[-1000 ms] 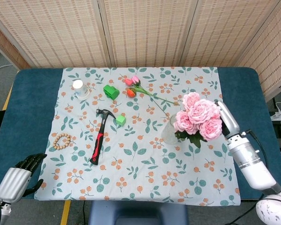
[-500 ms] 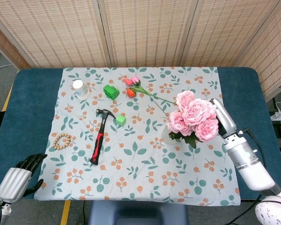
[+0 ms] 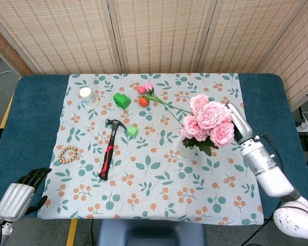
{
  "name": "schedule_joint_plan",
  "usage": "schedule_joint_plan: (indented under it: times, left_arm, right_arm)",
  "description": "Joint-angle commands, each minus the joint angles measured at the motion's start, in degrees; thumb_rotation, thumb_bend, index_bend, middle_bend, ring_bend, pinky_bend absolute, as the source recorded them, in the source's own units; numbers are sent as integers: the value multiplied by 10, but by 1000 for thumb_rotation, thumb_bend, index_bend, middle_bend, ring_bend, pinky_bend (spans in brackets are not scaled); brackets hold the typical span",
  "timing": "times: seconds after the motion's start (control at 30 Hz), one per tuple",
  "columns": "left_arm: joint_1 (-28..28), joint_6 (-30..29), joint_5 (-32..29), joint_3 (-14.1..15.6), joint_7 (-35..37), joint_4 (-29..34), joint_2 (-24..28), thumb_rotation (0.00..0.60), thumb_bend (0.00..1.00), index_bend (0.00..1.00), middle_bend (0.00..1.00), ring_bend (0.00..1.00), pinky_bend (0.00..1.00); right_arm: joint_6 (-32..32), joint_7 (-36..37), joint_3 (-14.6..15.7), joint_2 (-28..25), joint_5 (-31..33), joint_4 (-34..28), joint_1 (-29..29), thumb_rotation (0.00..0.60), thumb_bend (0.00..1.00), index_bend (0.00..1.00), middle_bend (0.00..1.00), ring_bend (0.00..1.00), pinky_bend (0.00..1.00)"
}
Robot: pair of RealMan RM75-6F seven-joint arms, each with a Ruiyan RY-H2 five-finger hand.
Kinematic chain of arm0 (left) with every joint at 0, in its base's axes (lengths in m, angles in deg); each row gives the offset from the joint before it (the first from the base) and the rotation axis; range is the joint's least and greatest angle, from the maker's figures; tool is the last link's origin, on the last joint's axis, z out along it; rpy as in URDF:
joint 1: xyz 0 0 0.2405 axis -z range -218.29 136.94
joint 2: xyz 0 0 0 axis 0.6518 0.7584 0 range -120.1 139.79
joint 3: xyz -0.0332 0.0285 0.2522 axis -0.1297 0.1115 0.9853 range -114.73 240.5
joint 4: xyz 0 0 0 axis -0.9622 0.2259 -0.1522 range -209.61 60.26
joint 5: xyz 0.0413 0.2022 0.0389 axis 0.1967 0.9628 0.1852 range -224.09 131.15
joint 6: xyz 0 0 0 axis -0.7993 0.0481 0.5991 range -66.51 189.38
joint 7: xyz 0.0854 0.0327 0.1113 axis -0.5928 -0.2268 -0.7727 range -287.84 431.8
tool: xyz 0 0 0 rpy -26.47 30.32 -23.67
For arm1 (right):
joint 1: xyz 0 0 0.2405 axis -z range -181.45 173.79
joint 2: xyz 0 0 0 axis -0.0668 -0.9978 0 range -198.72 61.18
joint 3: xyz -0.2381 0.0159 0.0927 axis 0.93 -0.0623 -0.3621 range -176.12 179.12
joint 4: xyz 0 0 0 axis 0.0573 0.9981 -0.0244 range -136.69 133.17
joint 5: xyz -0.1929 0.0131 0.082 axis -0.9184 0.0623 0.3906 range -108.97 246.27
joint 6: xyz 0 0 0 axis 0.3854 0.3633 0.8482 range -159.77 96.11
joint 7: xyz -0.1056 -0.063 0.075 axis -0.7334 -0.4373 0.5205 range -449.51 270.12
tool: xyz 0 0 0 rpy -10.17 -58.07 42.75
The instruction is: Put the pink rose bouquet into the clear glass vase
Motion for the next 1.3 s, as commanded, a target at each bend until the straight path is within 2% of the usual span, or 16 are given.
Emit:
schedule_joint_plan:
  times: [0.03, 0.37, 0.43, 0.5, 0.57, 0.67, 0.77, 1.1, 1.23, 1.3]
  left_arm:
    - [0, 1, -1, 0, 0, 0, 0, 600, 334, 98, 123, 161, 387]
    - [0, 2, -1, 0, -1, 0, 0, 600, 334, 98, 123, 161, 387]
    - [0, 1, 0, 0, -1, 0, 0, 600, 334, 98, 124, 161, 387]
    - [1, 1, 1, 0, -1, 1, 0, 600, 333, 98, 123, 161, 387]
    - [1, 1, 2, 1, -1, 0, -1, 600, 333, 98, 123, 161, 387]
    - [1, 3, 1, 1, -2, 0, -1, 600, 334, 98, 123, 161, 387]
    - [1, 5, -1, 1, -4, 1, -1, 600, 334, 98, 123, 161, 387]
    - [2, 5, -1, 1, -3, 0, -2, 600, 336, 98, 123, 161, 387]
    - [2, 5, -1, 1, 0, -2, -2, 600, 334, 98, 123, 161, 387]
    - [2, 5, -2, 1, 2, -3, -2, 600, 335, 98, 123, 161, 387]
  right_arm:
    - [-12, 16, 3, 8, -16, 16, -1, 600, 460, 916, 842, 835, 977]
    - [-21, 31, 10, 10, -28, 43, 6, 600, 460, 916, 843, 835, 977]
    - [-14, 18, 16, 15, -27, 52, 10, 600, 460, 881, 842, 835, 977]
    - [-13, 9, 22, 20, -24, 62, 11, 600, 407, 726, 842, 834, 977]
    - [-25, 11, 26, 21, -18, 73, 10, 600, 269, 461, 842, 833, 977]
    - [-47, 29, 27, 22, -11, 90, 7, 600, 134, 171, 843, 832, 976]
    - [-65, 39, 30, 22, -14, 105, 6, 600, 61, 19, 843, 832, 976]
    - [-87, 43, 41, 13, -42, 121, 12, 600, 20, 0, 843, 828, 971]
    - [-40, 11, 56, -12, -89, 92, 43, 600, 20, 0, 843, 810, 964]
    - [1, -34, 73, -34, -120, 74, 71, 600, 20, 67, 841, 769, 954]
